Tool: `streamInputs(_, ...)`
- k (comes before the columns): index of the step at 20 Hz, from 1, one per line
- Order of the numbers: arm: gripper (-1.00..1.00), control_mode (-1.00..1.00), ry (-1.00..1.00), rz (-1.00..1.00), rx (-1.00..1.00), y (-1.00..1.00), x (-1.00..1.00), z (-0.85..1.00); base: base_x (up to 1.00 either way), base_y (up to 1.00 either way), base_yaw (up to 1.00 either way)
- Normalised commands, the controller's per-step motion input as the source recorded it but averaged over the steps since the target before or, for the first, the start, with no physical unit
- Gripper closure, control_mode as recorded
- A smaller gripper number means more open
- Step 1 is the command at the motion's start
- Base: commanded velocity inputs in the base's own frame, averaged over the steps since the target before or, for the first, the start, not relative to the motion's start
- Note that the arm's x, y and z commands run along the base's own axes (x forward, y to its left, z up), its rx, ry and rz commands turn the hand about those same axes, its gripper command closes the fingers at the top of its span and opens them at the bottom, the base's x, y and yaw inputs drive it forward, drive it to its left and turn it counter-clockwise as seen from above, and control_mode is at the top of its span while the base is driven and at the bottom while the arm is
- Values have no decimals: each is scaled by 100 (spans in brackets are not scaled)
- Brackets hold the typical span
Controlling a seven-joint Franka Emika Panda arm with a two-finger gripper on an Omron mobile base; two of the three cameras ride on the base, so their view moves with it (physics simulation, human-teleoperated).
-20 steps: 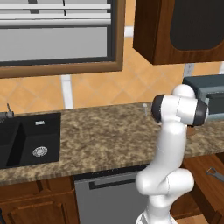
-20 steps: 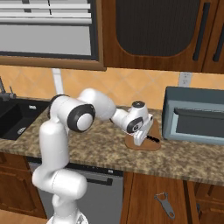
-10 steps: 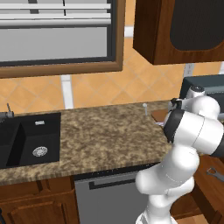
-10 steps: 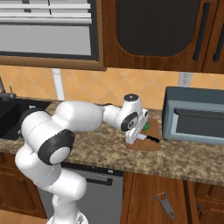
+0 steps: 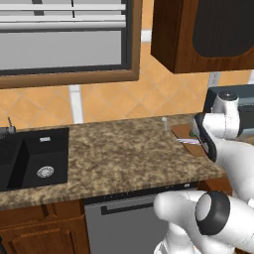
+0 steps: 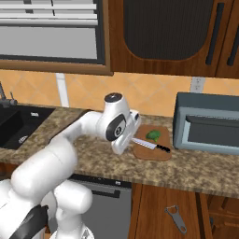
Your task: Place the appropriate cutting tool for cutting the broccoli skin on the cutting board.
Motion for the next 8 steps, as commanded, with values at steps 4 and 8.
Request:
streamInputs(4, -100, -100, -3, 0, -4, 63, -74, 75, 0, 0, 0)
streamInputs(8, -100, -100, -3, 0, -6, 65, -67, 84, 0, 0, 0)
